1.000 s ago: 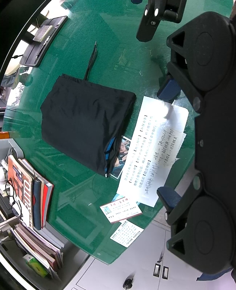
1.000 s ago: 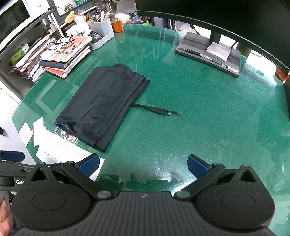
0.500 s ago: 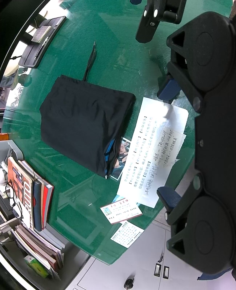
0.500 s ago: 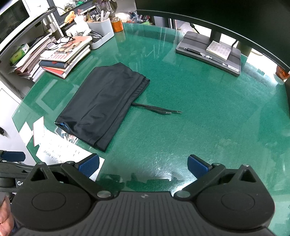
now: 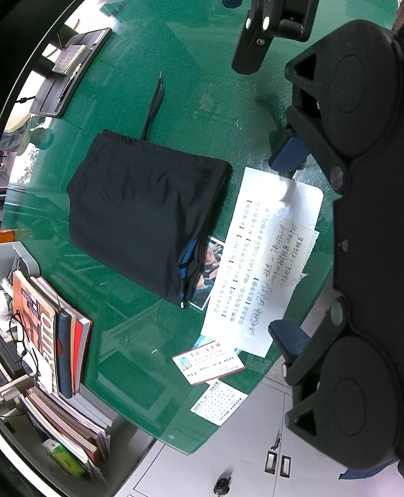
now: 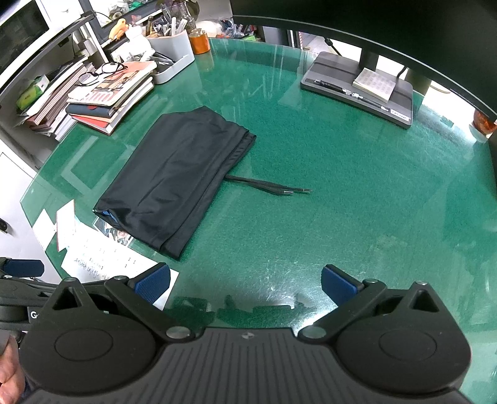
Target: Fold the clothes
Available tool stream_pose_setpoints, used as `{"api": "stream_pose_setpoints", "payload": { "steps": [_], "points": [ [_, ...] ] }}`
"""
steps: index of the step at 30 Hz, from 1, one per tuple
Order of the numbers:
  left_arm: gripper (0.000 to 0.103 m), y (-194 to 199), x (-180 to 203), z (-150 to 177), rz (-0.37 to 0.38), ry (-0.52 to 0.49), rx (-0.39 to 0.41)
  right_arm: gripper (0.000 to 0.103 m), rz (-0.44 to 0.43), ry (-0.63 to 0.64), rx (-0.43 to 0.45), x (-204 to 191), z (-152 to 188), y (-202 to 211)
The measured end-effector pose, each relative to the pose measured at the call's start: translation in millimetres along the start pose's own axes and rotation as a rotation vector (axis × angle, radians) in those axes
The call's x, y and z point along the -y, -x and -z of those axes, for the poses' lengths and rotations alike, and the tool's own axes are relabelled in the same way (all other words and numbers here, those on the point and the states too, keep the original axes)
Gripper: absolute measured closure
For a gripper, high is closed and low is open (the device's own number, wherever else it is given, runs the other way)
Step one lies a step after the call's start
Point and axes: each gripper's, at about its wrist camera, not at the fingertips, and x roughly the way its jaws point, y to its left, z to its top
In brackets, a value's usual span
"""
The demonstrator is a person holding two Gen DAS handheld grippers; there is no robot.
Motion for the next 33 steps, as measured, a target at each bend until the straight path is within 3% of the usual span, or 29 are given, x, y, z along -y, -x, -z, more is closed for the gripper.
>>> {"api": "stream_pose_setpoints", "payload": {
  "steps": [33],
  "points": [
    [0.001, 4.8, 1.2, 1.6, -0.01, -0.011, 0.022, 0.0, 0.0, 0.01, 0.002, -1.2, 1.8, 3.1]
  ]
}}
